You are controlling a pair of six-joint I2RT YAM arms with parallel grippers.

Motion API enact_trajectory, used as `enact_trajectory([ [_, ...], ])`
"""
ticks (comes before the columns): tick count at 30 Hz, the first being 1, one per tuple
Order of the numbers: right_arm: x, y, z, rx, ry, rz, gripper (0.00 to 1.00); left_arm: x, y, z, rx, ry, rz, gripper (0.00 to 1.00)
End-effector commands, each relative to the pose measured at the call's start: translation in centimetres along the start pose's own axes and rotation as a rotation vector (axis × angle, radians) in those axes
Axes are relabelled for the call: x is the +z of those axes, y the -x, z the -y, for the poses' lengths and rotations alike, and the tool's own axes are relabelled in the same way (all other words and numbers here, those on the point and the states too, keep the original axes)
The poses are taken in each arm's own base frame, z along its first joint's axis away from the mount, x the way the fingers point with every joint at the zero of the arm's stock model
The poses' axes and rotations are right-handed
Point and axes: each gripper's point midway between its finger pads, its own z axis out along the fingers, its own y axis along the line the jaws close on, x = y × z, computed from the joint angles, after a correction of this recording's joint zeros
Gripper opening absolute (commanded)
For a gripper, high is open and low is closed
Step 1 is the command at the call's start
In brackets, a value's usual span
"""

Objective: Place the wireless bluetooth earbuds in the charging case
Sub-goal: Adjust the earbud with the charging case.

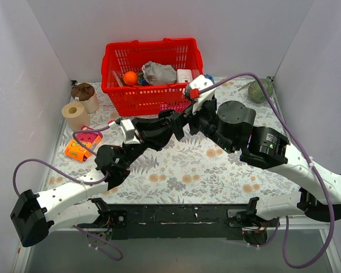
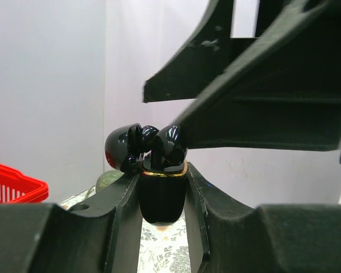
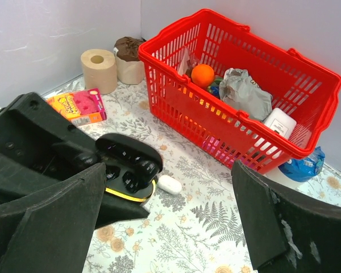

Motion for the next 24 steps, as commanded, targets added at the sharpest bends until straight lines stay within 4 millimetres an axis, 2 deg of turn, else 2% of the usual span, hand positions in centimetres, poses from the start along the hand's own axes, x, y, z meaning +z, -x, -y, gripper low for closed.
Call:
enact_trajectory([
  [1, 0.3, 2.4, 0.9, 0.015, -0.051, 0.066, 0.98, 0.1, 3.0, 1.6, 0.001, -0.063, 0.076, 0.0],
  [8, 0.4, 2.8, 1.2, 0.021, -0.058, 0.076, 0.98, -0.1, 3.1, 1.5, -0.002, -0.054, 0.078, 0.0],
  [11, -0.3, 3.4, 1.5, 0.039, -0.053, 0.095, 0.98, -0.3, 3.1, 1.2, 0.002, -0.038, 0.083, 0.0],
  [15, -2.0, 4.6, 1.8, 0.067, -0.029, 0.119, 0.98, -0.8, 4.2, 0.2, 0.005, 0.019, 0.129, 0.0],
  [19, -3.0, 5.5, 0.9, 0.096, 0.046, 0.147, 0.98, -0.5, 4.3, -0.7, 0.015, 0.068, 0.131, 0.0],
  [21, -2.8, 5.5, 0.2, 0.106, 0.081, 0.147, 0.98, -0.1, 4.4, -0.8, 0.021, 0.072, 0.125, 0.0],
  [24, -2.2, 5.3, -1.2, 0.104, 0.134, 0.135, 0.98, 0.4, 4.2, -2.0, 0.019, 0.135, 0.121, 0.0],
])
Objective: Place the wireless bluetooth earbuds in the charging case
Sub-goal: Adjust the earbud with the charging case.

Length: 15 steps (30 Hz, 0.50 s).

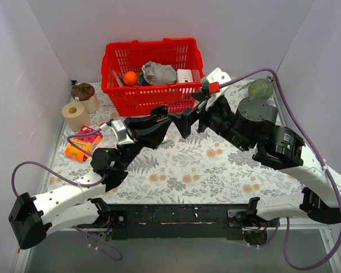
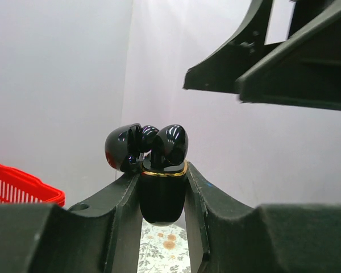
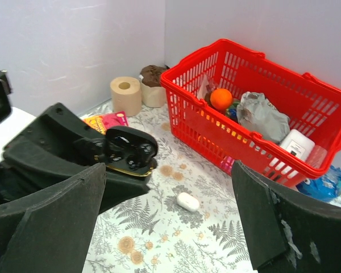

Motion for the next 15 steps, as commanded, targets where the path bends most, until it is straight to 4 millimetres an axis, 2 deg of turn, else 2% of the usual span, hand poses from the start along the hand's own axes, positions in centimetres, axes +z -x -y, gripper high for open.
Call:
enact_trajectory([
  [1, 0.1, 2.0, -1.6, 0.041, 0.081, 0.05, 0.98, 1.1, 1.4, -1.3, 0.019, 0.076, 0.036, 0.0],
  [6, 1.1, 1.7, -2.1, 0.04, 0.078, 0.047, 0.98, 1.6, 0.9, -1.9, 0.026, 0.107, 0.018, 0.0],
  [15, 2.8, 1.3, -1.7, 0.028, 0.017, 0.046, 0.98, 1.8, 0.5, -1.4, 0.027, 0.077, -0.001, 0.0],
])
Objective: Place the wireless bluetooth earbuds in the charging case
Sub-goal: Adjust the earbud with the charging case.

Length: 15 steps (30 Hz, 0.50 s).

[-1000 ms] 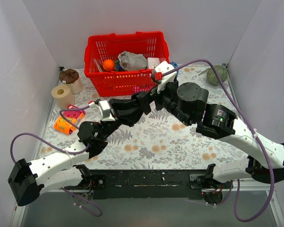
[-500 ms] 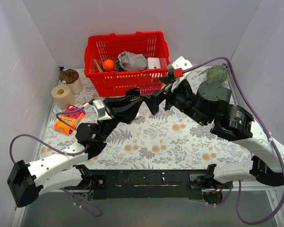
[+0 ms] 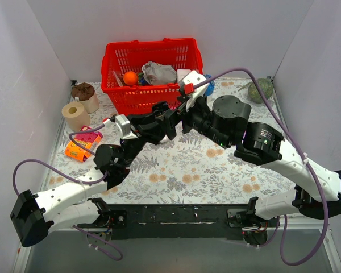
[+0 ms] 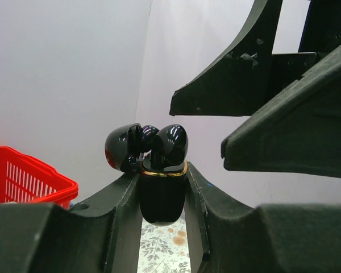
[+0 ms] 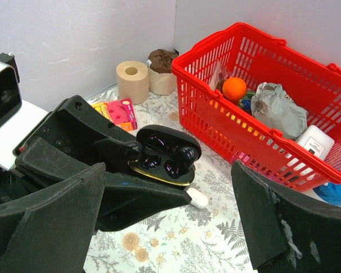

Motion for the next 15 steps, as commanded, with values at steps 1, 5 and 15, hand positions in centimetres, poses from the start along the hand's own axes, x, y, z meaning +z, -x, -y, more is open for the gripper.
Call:
enact_trajectory([
  [1, -0.1, 3.2, 0.6, 0.033, -0.037, 0.104, 0.98, 0.8, 1.4, 0.5, 0.014, -0.015, 0.025, 0.0],
  [5, 0.3, 3.3, 0.6, 0.029, -0.046, 0.108, 0.98, 0.7, 1.2, 0.6, 0.013, -0.023, 0.019, 0.0],
  [15, 0.6, 2.4, 2.2, 0.013, -0.129, 0.085, 0.98, 0.5, 1.8, 1.4, 0.005, -0.061, 0.033, 0.0],
])
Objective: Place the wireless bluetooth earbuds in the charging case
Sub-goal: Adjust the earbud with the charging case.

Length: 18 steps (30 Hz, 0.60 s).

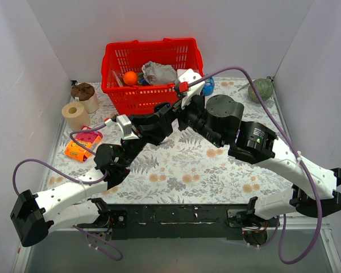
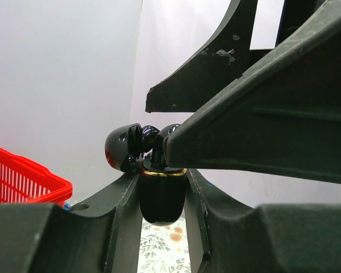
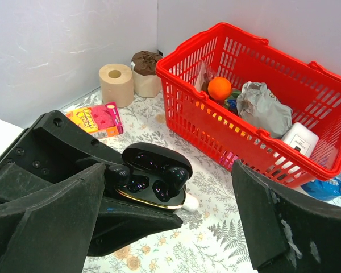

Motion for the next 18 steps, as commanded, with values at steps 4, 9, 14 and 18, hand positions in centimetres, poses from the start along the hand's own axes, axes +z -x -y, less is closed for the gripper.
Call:
enact_trajectory([
  [4, -1.2, 2.5, 2.0, 0.038, -0.073, 0.094, 0.98, 0.2, 2.4, 1.5, 0.005, -0.07, 0.057, 0.0],
  [9, -1.4, 2.2, 2.4, 0.032, -0.086, 0.084, 0.98, -0.2, 3.1, 1.6, 0.001, -0.074, 0.078, 0.0],
  [14, -1.9, 2.0, 2.8, 0.035, -0.096, 0.085, 0.98, -0.3, 3.6, 1.7, -0.003, -0.075, 0.092, 0.0],
  [18, -2.1, 1.8, 3.0, 0.037, -0.101, 0.082, 0.98, -0.3, 3.8, 1.8, -0.004, -0.078, 0.096, 0.0],
])
